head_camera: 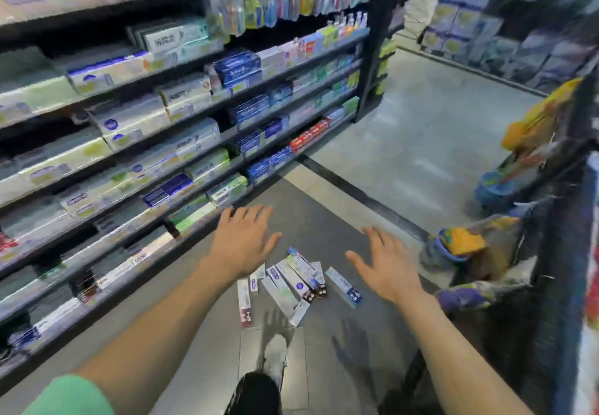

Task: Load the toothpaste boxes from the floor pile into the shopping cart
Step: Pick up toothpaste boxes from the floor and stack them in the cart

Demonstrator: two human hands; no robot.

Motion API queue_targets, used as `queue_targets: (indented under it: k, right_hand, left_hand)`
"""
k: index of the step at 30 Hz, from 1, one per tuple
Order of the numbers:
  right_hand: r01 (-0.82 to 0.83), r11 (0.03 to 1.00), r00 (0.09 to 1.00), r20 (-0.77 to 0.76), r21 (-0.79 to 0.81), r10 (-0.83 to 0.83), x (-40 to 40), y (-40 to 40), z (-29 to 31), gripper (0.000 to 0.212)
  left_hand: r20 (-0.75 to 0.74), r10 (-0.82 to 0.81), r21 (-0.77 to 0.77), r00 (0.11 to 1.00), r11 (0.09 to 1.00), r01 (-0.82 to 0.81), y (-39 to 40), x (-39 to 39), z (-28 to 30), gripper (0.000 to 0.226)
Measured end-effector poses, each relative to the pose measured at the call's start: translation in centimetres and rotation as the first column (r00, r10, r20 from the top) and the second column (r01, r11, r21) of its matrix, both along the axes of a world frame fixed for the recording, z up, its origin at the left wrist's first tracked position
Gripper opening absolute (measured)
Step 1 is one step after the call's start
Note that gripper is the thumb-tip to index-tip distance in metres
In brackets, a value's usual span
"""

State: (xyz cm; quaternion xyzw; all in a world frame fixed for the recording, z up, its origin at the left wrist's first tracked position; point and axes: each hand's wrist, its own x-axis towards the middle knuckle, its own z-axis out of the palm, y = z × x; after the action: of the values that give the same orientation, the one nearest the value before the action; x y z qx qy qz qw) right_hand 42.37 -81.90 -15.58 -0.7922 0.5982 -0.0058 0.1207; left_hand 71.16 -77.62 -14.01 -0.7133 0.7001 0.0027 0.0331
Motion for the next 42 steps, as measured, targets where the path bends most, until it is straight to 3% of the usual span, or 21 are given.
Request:
queue_targets:
  k: [3,8,14,18,28,32,37,42]
  right_hand:
    - [0.062,0.998,0.997,-0.038,0.012,-0.061,-0.5,-3.3,-1.1,0.087]
    - [0.145,0.989,0.987,-0.074,0.026,-0.143,-1.5,-8.5,-4.0,0.075]
    - [0.197,0.976,0.979,-0.082,0.097,-0.189,-2.7,-13.7,-12.2,0.074]
    - [0.203,0.972,0.975,-0.111,0.117,-0.19,-3.4,-16.5,-22.9,0.071]
    - [0.167,0.977,0.984,-0.087,0.129,-0.156,-4.9,-21.2,-58.9,0.069]
    - [0.136,0.982,0.987,-0.104,0.129,-0.123,-6.6,-21.9,-70.8,0.069]
    - [0.139,0.984,0.989,-0.068,0.112,-0.132,-8.1,-22.6,-80.4,0.073]
    - [0.165,0.977,0.986,-0.026,0.132,-0.163,-7.8,-22.7,-83.8,0.068]
  left_hand:
    - [-0.016,-0.053,0.036,0.998,0.998,0.053,-5.4,-0.3,-1.8,0.067]
    - [-0.012,-0.173,0.089,0.985,0.981,0.173,-13.3,-0.9,-5.8,0.069]
    - [-0.018,-0.255,0.134,0.967,0.957,0.256,-19.4,-2.3,-14.2,0.068]
    - [-0.017,-0.274,0.152,0.962,0.95,0.273,-22.8,-3.7,-24.7,0.066]
    - [-0.04,-0.296,0.179,0.954,0.938,0.298,-27.5,-6.1,-62.2,0.066]
    - [-0.078,-0.32,0.12,0.944,0.937,0.327,-27.9,-5.8,-74.1,0.074]
    - [-0.109,-0.326,0.074,0.939,0.94,0.334,-28.5,-5.7,-82.7,0.073]
    - [-0.099,-0.35,0.09,0.931,0.929,0.359,-28.3,-4.8,-84.1,0.076]
